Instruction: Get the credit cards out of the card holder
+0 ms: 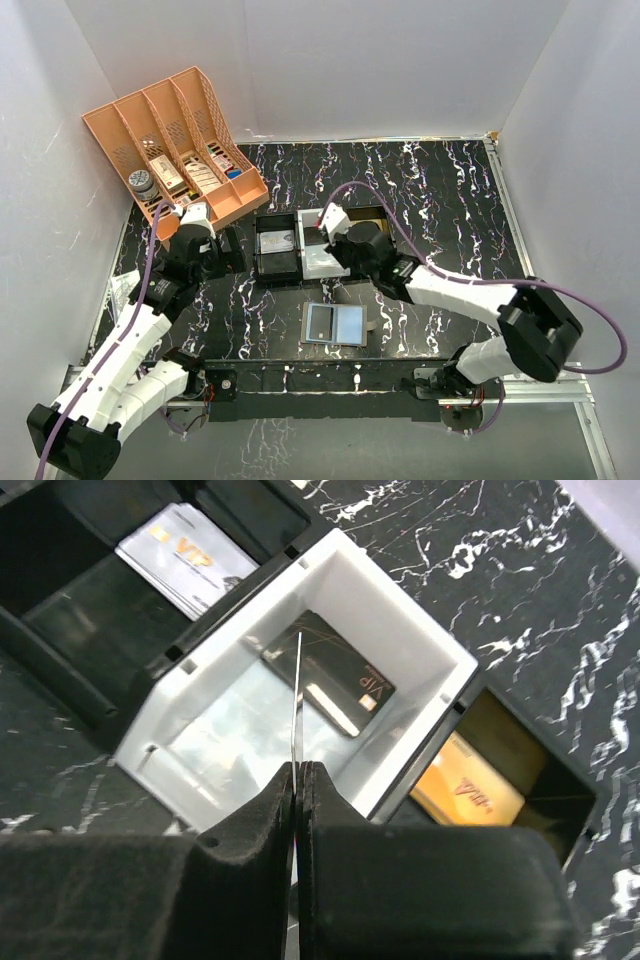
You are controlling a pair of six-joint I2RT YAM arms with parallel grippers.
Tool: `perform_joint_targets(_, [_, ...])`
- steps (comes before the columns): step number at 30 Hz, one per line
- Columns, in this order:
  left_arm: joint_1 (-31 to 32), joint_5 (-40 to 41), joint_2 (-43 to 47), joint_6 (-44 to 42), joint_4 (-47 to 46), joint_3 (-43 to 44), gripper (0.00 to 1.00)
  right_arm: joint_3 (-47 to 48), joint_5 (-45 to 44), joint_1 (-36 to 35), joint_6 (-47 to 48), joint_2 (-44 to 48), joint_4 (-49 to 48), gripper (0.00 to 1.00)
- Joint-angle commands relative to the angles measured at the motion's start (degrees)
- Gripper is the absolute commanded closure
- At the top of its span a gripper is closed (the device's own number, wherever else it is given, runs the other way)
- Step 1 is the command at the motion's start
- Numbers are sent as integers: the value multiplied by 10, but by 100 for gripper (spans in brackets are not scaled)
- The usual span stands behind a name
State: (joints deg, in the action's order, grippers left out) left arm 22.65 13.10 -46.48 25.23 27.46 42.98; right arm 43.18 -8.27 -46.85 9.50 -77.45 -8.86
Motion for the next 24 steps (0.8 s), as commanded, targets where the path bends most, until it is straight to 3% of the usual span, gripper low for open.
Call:
perform_joint_targets(1, [-1, 4, -1, -11, 2, 5, 1, 52, -24, 0, 167, -44, -15, 100])
perform_joint_targets(5, [-2, -1, 1, -12, -2, 4, 1, 48, -11, 0, 225, -77, -64, 100])
perform_joint_targets(11, [-2, -3, 7, -13, -6, 2, 1, 100, -42, 0, 287, -153, -66, 100])
perform_joint_targets(24, [-1, 1, 7, -17, -6, 3, 1, 171, -70, 0, 361, -293, -121, 100])
